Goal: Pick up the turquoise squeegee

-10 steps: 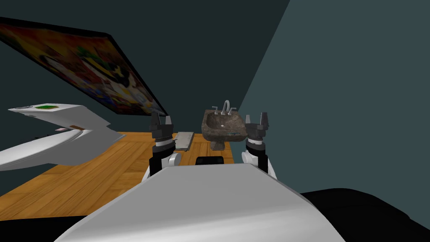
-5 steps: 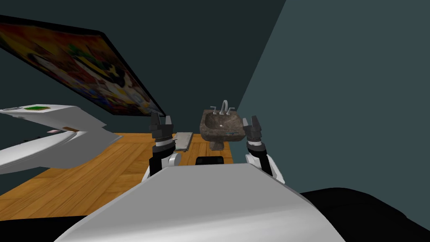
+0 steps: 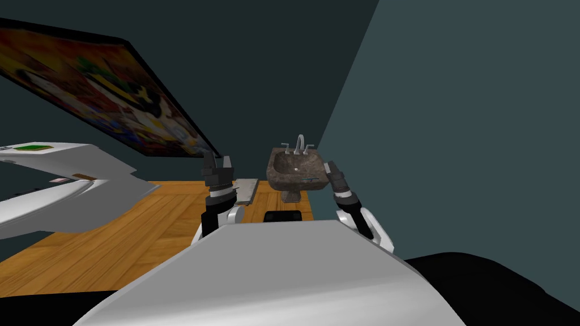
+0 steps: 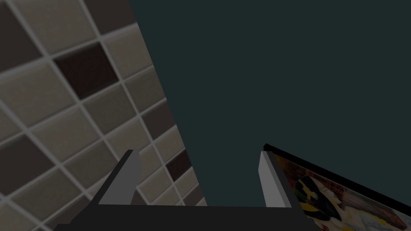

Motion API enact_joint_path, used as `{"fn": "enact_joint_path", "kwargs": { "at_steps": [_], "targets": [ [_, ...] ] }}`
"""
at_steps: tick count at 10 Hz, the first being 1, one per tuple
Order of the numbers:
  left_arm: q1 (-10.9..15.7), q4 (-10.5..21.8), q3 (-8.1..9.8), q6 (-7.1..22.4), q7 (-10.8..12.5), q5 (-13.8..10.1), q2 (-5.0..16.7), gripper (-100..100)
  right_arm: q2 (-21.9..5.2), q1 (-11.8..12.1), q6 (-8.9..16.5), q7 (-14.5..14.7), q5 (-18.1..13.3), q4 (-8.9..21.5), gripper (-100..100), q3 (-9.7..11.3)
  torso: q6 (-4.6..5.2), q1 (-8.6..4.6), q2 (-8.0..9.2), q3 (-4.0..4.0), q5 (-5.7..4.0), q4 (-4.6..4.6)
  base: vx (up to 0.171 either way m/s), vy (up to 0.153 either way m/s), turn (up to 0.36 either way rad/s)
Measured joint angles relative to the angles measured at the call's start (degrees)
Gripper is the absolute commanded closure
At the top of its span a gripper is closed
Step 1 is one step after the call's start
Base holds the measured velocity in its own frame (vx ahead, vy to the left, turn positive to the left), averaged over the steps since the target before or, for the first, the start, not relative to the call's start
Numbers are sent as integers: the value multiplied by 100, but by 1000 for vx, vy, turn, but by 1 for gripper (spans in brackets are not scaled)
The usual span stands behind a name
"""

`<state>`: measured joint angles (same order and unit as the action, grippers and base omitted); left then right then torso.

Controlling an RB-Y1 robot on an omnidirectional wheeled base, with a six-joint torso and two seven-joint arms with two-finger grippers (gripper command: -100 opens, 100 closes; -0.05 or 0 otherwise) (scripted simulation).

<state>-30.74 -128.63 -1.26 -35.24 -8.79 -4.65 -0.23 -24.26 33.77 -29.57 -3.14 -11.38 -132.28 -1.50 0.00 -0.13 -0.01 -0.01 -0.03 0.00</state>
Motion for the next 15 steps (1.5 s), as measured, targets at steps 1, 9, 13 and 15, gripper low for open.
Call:
{"fn": "enact_joint_path", "kwargs": {
  "at_steps": [1, 9, 13, 15],
  "targets": [
    [0, 0, 0, 0, 0, 0, 0, 0, -177, 28, 14, 48, -127, 78, -100, -42, 1, -3, -1, -1, 0, 0, 6, -29, -17],
    [0, 0, 0, 0, 0, 0, 0, 0, -1305, 303, 257, 413, -1023, 311, -100, -201, 0, 5, -4, -2, 1, -1, 10, -25, -26],
    [0, 0, 0, 0, 0, 0, 0, 0, -1895, 419, 376, 556, -1486, 462, -100, -285, 0, 12, -4, -2, 2, -1, 15, -6, -20],
    [0, 0, 0, 0, 0, 0, 0, 0, -2184, 480, 422, 619, -1717, 537, -100, -332, -1, 16, -6, -3, 3, -1, 20, 8, -12]
  ]
}}
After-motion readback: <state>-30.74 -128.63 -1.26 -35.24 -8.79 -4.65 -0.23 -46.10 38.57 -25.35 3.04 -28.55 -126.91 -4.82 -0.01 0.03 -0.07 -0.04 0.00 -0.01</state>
